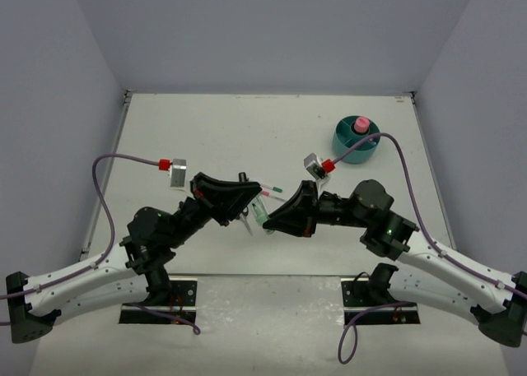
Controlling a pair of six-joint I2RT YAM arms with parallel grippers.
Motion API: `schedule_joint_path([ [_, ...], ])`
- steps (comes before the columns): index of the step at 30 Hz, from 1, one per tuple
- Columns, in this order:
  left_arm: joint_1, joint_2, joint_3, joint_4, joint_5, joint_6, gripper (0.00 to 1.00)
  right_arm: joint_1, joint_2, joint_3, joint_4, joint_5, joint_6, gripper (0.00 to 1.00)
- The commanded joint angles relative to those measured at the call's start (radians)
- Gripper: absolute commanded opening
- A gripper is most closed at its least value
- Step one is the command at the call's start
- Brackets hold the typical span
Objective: Sort the stationery into containers
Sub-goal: Close the pen cap on the pen.
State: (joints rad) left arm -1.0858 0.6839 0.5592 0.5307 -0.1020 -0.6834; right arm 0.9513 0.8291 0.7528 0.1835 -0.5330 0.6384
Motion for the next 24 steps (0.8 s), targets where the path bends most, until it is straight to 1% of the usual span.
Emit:
schedule_joint_path([
  [1,-0.003,0.053,-0.077,-0.045,0.094,0.072,0.0,0.004,-0.018,0.1,0.295,0.117,0.095,0.0],
  [3,-0.003,0.061,-0.098,-0.007,0.12,0.086,0.0,0.003,-0.007,0.098,0.344,0.143,0.133,0.0],
  [6,-0.003,0.068,-0.116,0.027,0.148,0.094,0.0,0.003,0.011,0.106,0.373,0.182,0.164,0.0],
  [11,-0.004,0.066,-0.14,0.067,0.156,0.096,0.0,0.004,0.032,0.106,0.416,0.212,0.191,0.0],
  [16,-0.005,0.098,-0.137,0.103,0.234,0.096,0.0,0.003,0.054,0.118,0.44,0.242,0.203,0.0],
  [21,-0.009,0.14,-0.145,0.118,0.246,0.091,0.0,0.004,0.09,0.189,0.427,0.232,0.179,0.0],
  [24,-0.02,0.16,-0.149,0.127,0.271,0.089,0.0,0.003,0.108,0.241,0.376,0.239,0.145,0.0],
])
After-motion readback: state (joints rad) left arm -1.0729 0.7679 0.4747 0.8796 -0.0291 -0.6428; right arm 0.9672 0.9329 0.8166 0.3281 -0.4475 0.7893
